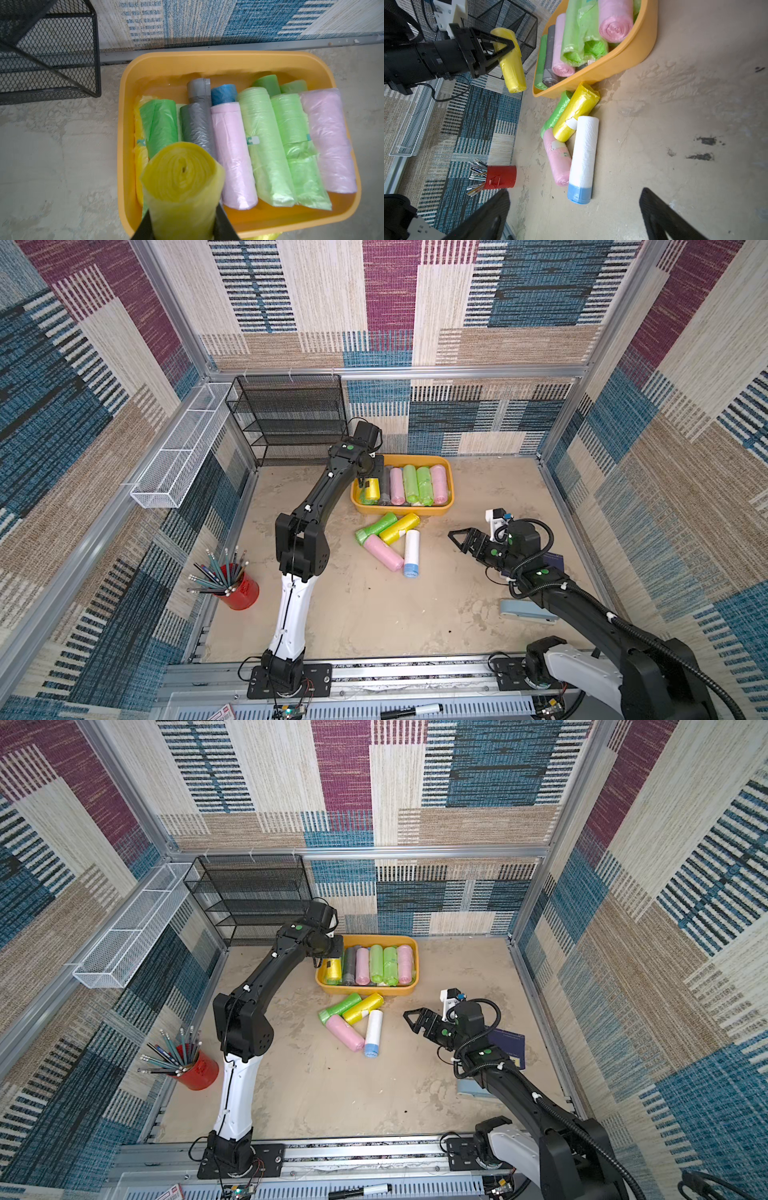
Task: Put the roll of trash bags into the storage box
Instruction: Place the roll of trash bags in the storage box.
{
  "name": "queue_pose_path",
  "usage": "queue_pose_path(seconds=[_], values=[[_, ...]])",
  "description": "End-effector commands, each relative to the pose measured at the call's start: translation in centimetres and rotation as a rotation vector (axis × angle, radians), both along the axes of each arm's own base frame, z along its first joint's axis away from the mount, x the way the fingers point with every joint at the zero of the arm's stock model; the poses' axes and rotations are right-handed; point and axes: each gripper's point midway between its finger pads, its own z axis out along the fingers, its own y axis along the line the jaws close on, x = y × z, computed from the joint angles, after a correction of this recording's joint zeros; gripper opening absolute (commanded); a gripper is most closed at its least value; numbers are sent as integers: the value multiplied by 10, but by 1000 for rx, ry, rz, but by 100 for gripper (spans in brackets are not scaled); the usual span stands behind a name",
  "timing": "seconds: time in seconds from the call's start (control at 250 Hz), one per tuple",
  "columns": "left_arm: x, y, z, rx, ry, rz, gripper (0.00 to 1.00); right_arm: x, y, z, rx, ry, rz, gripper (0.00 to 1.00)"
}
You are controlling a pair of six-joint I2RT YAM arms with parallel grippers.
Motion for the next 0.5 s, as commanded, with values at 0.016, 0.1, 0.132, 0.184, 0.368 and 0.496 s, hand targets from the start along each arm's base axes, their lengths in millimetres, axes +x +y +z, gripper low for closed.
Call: queue_pose_path(seconds=[0.016, 0.1, 0.132, 0.184, 0.368, 0.496], values=[[5, -5, -7, 7, 8, -31, 20, 7, 1, 4, -3, -29, 1, 99], [9, -6, -16, 11, 18, -37, 20, 7, 2, 1, -3, -20, 5, 99], [9, -7, -20, 10, 25, -41, 20, 7, 2, 1, -3, -21, 7, 99], [10, -8, -26, 12, 34, -47, 23, 6, 2, -1, -3, -19, 6, 99], [11, -11, -40, 7, 57, -59, 65, 5, 2, -9, 0, -2, 7, 99], [8, -15, -31, -11, 51, -77, 79, 4, 5, -11, 10, 5, 18, 99]])
